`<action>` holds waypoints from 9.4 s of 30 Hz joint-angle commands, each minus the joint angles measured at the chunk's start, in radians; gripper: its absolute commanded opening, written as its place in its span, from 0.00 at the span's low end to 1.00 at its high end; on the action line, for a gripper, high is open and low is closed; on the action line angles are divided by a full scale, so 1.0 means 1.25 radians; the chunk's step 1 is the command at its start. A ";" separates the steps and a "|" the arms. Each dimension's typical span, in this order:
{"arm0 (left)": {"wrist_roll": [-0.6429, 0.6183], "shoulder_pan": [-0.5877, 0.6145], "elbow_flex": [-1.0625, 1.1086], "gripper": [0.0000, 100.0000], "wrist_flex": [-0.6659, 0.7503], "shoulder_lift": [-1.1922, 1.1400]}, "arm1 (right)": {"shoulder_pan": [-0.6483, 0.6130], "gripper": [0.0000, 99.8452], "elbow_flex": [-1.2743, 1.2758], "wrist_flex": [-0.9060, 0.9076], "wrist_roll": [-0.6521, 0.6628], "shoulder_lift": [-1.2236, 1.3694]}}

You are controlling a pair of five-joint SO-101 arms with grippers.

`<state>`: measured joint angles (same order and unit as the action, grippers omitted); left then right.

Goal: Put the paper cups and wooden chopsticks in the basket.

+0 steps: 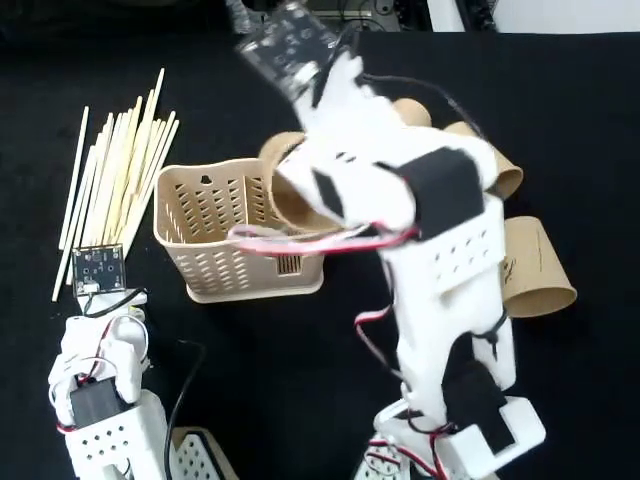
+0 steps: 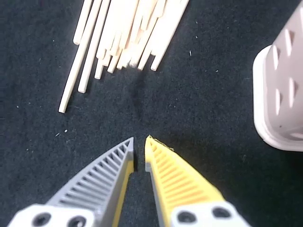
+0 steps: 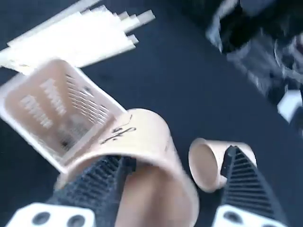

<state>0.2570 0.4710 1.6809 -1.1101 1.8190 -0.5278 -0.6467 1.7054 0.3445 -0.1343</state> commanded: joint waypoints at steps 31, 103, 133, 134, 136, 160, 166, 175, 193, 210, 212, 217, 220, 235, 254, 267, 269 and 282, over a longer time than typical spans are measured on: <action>0.009 -0.003 0.014 0.06 0.016 0.005 | -0.025 0.30 -0.126 0.047 -0.007 0.236; -0.021 0.006 -0.323 0.06 0.009 0.005 | 0.406 0.12 0.091 0.049 0.005 -0.052; -0.150 -0.311 -1.571 0.19 -0.164 -1.440 | 0.833 0.13 0.900 -0.167 0.463 -0.431; -0.149 -0.312 -1.595 0.17 -0.187 -1.467 | 0.835 0.13 0.903 -0.167 0.463 -0.431; -0.149 -0.311 -1.643 0.11 -0.231 -1.516 | 0.835 0.13 0.903 -0.167 0.463 -0.431; -0.160 -0.417 -1.536 0.03 -0.523 -1.390 | 0.921 0.13 0.908 -0.147 0.787 -0.474; -0.150 -0.418 -1.410 0.03 -0.523 -1.297 | 0.917 0.13 0.937 -0.147 0.901 -0.499; -0.189 -0.425 -1.459 0.03 -0.524 -1.214 | 0.917 0.13 1.080 -0.147 1.110 -0.624; -0.214 -0.419 -1.329 0.03 -0.520 -1.213 | 0.736 0.13 1.351 -0.307 0.976 -0.781; -0.211 -0.368 -1.409 0.30 -0.519 -1.203 | 0.609 0.04 1.550 -0.616 0.854 -0.786; -0.211 -0.357 -1.467 0.30 -0.519 -1.202 | 0.610 0.02 1.540 -0.616 0.836 -0.786; -0.211 -0.357 -1.508 0.30 -0.520 -1.134 | 0.641 0.01 1.470 -0.561 0.744 -0.787; -0.273 -0.357 -1.460 0.30 -0.519 -1.024 | 0.643 0.01 1.393 -0.455 0.713 -0.787; -0.204 -0.262 -1.051 0.30 -0.334 -0.338 | 0.574 0.01 0.931 -0.018 0.387 -0.781; -0.227 0.060 -0.330 0.30 -0.120 0.000 | 0.491 0.10 0.873 0.043 0.543 -0.670; -0.168 0.209 -0.122 0.30 -0.032 0.000 | 0.635 0.42 1.475 -0.241 0.984 -0.924; -0.153 0.208 -0.075 0.30 -0.017 0.001 | 0.644 0.42 1.567 -0.351 0.986 -0.936; -0.027 0.072 -0.015 0.30 -0.026 0.001 | 0.640 0.04 1.778 -0.827 0.675 -0.992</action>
<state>0.2079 0.5769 1.6655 -1.1515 1.8113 0.2731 1.5934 0.6866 1.2743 -1.3495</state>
